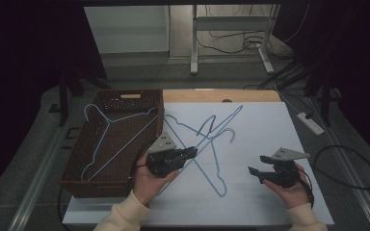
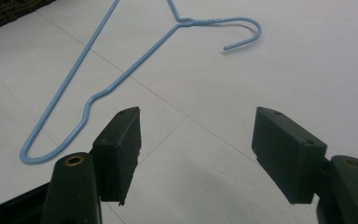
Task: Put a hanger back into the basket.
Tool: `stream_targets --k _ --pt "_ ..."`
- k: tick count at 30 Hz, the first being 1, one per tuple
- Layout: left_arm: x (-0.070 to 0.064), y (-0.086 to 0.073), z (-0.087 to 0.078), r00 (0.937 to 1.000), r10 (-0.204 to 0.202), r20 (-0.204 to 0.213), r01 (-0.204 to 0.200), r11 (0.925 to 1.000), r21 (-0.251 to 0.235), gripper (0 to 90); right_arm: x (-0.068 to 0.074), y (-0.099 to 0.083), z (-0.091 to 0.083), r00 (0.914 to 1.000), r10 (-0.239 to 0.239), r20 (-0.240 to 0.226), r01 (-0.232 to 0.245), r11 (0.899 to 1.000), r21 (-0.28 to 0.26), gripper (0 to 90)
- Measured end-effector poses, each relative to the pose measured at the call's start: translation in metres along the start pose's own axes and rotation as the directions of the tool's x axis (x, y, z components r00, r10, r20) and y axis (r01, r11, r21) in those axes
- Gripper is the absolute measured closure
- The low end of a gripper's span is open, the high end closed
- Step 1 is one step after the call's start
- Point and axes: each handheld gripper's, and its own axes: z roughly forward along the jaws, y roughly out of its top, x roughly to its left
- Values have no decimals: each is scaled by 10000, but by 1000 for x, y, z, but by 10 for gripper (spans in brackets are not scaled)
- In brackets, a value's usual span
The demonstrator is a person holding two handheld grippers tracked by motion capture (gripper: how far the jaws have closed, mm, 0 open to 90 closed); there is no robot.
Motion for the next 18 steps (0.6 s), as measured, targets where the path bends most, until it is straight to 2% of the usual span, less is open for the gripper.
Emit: stream_targets --k 1,5,10,18 --pt "0 0 0 10000 0 0 0 10000 0 859 0 0 1 10000 -6 7 6 10000 27 335" --pt "3 9 -21 10000 76 -10 -77 9989 -465 859 0 0 1 10000 -21 14 21 10000 80 335" --pt "9 14 -37 9999 89 -117 -98 9969 -777 859 0 0 1 10000 -33 33 33 10000 56 335" --pt "28 15 -66 9983 -213 -549 153 9941 -1070 860 1 -1 1 9999 -98 78 97 9998 150 335"
